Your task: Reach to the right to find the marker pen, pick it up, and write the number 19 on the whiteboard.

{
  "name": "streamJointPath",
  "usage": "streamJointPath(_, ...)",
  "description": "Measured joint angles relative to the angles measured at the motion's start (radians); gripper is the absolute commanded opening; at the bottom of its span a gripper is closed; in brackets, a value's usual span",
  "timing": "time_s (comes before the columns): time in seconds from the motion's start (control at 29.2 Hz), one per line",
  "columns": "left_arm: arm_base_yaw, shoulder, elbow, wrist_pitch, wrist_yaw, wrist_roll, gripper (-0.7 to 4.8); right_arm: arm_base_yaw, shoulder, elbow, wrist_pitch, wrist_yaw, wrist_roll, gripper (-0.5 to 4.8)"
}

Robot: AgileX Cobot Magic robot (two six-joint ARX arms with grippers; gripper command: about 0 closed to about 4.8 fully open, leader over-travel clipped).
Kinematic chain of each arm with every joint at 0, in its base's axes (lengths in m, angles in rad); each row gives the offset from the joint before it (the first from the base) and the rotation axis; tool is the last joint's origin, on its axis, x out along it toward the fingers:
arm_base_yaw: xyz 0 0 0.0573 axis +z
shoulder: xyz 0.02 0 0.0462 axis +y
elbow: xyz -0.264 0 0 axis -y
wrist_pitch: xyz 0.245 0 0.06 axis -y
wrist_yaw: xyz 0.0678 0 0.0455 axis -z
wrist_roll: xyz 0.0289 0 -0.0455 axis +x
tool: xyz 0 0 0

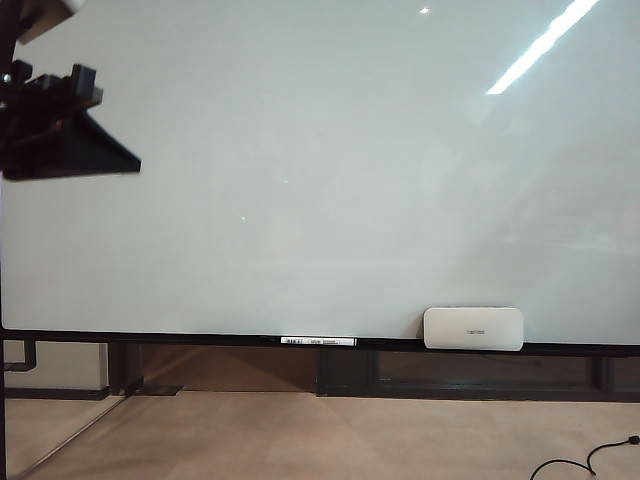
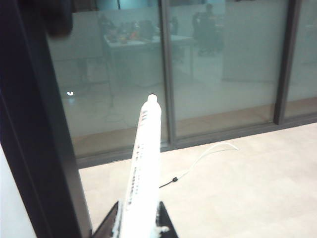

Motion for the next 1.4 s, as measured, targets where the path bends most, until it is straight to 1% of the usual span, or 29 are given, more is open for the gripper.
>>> streamJointPath(0.17,0.000,-0.003,0.034,-0.009,0.000,0.001,-0.05,-0.024,-0.100,-0.001,-0.111,0.020,0.000,-0.05)
streamJointPath(0.31,0.000,-0.024,0.075,-0.069,0.000,0.001,-0.05,-0.050,-0.218,-0.001,-0.196,0.023,0.003,-0.05)
streamJointPath(0.41,0.000,-0.066,0.120,-0.160,0.000,0.000,-0.05,-0.066,-0.292,0.001,-0.233,0.026,0.013,-0.05)
streamJointPath(0.51,0.000,-0.131,0.167,-0.267,0.000,0.000,-0.05,-0.069,-0.366,-0.015,-0.259,0.026,0.050,-0.05)
streamJointPath(0.65,0.000,-0.224,0.226,-0.402,-0.002,0.000,-0.05,-0.056,-0.449,-0.054,-0.246,0.024,0.153,-0.05)
streamJointPath(0.75,0.000,-0.310,0.258,-0.482,-0.002,0.001,-0.05,-0.021,-0.505,-0.076,-0.233,0.013,0.227,-0.05)
streamJointPath(0.82,0.000,-0.357,0.272,-0.522,-0.002,0.001,-0.05,0.011,-0.537,-0.076,-0.233,-0.008,0.251,-0.05)
streamJointPath(0.96,0.000,-0.474,0.286,-0.629,-0.003,0.002,-0.05,0.109,-0.613,-0.076,-0.270,-0.053,0.267,-0.05)
streamJointPath(1.13,0.000,-0.610,0.288,-0.727,-0.003,0.012,-0.05,0.261,-0.732,-0.077,-0.312,-0.093,0.267,-0.05)
streamJointPath(1.23,0.000,-0.678,0.288,-0.774,-0.004,0.012,-0.05,0.369,-0.791,-0.075,-0.325,-0.102,0.268,-0.05)
streamJointPath(1.3,0.000,-0.715,0.288,-0.810,-0.011,0.012,-0.05,0.471,-0.830,-0.075,-0.367,-0.099,0.265,-0.05)
streamJointPath(1.4,0.000,-0.781,0.288,-0.850,-0.063,0.012,-0.05,0.623,-0.869,-0.075,-0.447,-0.063,0.234,-0.05)
